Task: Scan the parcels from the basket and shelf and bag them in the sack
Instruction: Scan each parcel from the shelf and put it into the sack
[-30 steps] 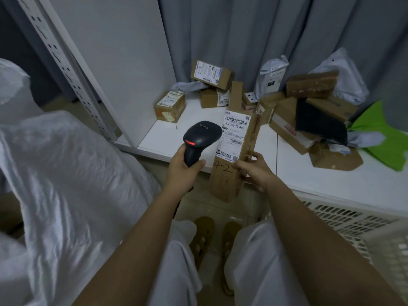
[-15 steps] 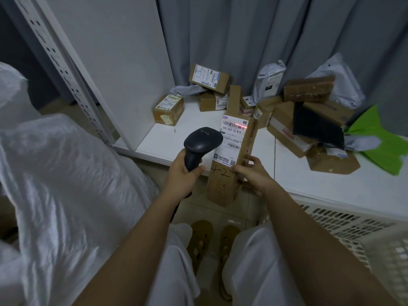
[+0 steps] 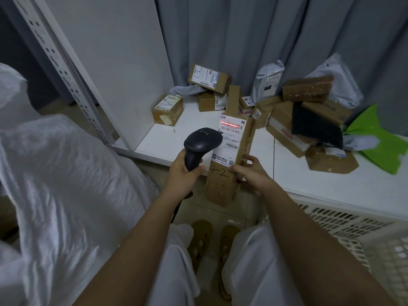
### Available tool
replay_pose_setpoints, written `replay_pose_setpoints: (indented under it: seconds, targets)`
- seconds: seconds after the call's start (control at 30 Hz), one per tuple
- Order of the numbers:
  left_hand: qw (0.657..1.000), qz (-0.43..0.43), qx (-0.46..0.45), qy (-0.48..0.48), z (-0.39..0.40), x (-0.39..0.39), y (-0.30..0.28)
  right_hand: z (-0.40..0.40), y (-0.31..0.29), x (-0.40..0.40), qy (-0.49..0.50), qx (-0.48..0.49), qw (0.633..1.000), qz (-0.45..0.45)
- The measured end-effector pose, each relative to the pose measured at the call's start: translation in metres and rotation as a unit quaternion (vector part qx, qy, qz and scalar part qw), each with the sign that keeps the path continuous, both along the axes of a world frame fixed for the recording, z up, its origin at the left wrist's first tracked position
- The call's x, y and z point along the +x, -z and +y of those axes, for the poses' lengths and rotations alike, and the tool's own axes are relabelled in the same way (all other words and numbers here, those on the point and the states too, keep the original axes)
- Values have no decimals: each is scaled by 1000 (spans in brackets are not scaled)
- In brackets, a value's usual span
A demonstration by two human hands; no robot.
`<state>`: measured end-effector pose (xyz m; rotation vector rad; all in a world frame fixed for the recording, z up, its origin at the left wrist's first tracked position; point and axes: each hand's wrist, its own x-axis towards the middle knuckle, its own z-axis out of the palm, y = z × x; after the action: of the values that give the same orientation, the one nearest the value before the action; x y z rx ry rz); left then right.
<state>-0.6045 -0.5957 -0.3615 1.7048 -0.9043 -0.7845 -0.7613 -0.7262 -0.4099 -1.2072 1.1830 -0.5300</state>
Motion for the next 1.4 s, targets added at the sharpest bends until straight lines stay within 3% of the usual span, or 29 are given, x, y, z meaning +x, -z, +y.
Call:
replay_pose_setpoints:
  seconds: [0.2, 0.4, 0.6, 0.93, 1.17, 1.4]
  targets:
    - [996, 21, -60, -69, 1, 0, -5, 14, -16, 6, 7, -48, 999, -18]
    - [985, 1, -142, -93, 30, -4, -50, 64, -63, 20, 8, -140, 988, -66]
    - [968, -59, -224, -100, 107, -5, -129, 125, -155, 47, -22, -185, 970, -156]
    - [920, -79, -319, -216, 276, 25, -239, 260, -297, 99, -144, -278, 936, -159]
    - [903, -105, -280, -310, 381, 81, -221, 346, -305, 163, -266, -256, 920, -130]
    - [877, -79, -200, -430, 425, 141, -136, 347, -221, 240, -294, -298, 908, -10]
